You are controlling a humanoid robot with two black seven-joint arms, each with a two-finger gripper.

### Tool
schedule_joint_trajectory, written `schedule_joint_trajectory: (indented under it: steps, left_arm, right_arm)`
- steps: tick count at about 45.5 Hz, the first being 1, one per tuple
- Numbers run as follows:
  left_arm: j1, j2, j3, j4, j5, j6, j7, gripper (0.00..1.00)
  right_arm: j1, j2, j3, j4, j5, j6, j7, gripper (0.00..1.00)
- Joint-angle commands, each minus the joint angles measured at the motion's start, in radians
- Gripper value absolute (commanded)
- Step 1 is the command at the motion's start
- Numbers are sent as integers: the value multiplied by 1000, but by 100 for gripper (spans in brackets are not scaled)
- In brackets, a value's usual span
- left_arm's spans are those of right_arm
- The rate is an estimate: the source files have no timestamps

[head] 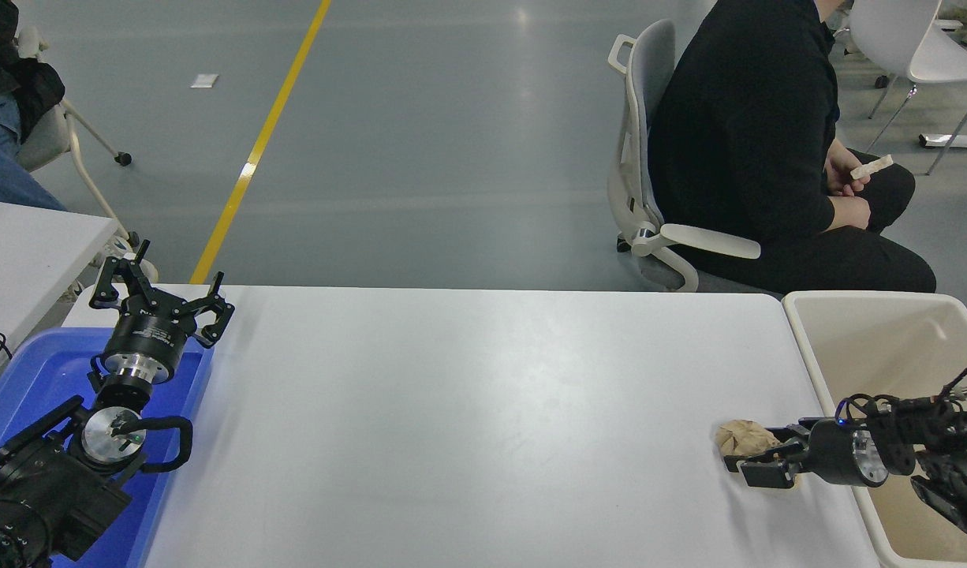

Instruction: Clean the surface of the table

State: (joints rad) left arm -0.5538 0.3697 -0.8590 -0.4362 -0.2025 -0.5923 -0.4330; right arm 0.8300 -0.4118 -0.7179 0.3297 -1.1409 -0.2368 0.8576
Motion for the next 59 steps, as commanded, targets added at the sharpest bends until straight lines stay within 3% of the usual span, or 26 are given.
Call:
schedule_joint_trajectory:
  steps: [1, 3, 11, 25, 39, 51, 59]
  left_arm:
    - [0, 0, 0, 1, 0, 0, 0, 100]
    - [0, 0, 0, 1, 0, 0, -1, 100]
    - [0, 0, 0, 1, 0, 0, 0, 100]
    - [0, 0, 0, -1, 0, 0, -1, 100]
    - [0, 0, 0, 1, 0, 0, 0, 100]
    - [0, 0, 0, 1, 0, 0, 0, 100]
    - [0, 0, 0, -1, 0, 0, -1, 100]
  right_arm:
    - [-8, 7, -5, -32, 6, -6, 1, 9]
    - [-8, 8, -3, -43, 6, -6, 1, 0]
    - [11, 4, 8, -55, 29, -6, 11, 0]
    - [133, 1, 50, -37, 274, -6, 15, 0]
    - [270, -7, 297, 97, 349, 11, 15, 0]
    - [331, -24, 665, 72, 351, 166, 15, 0]
    - [331, -41, 750, 31, 352, 194, 12, 0]
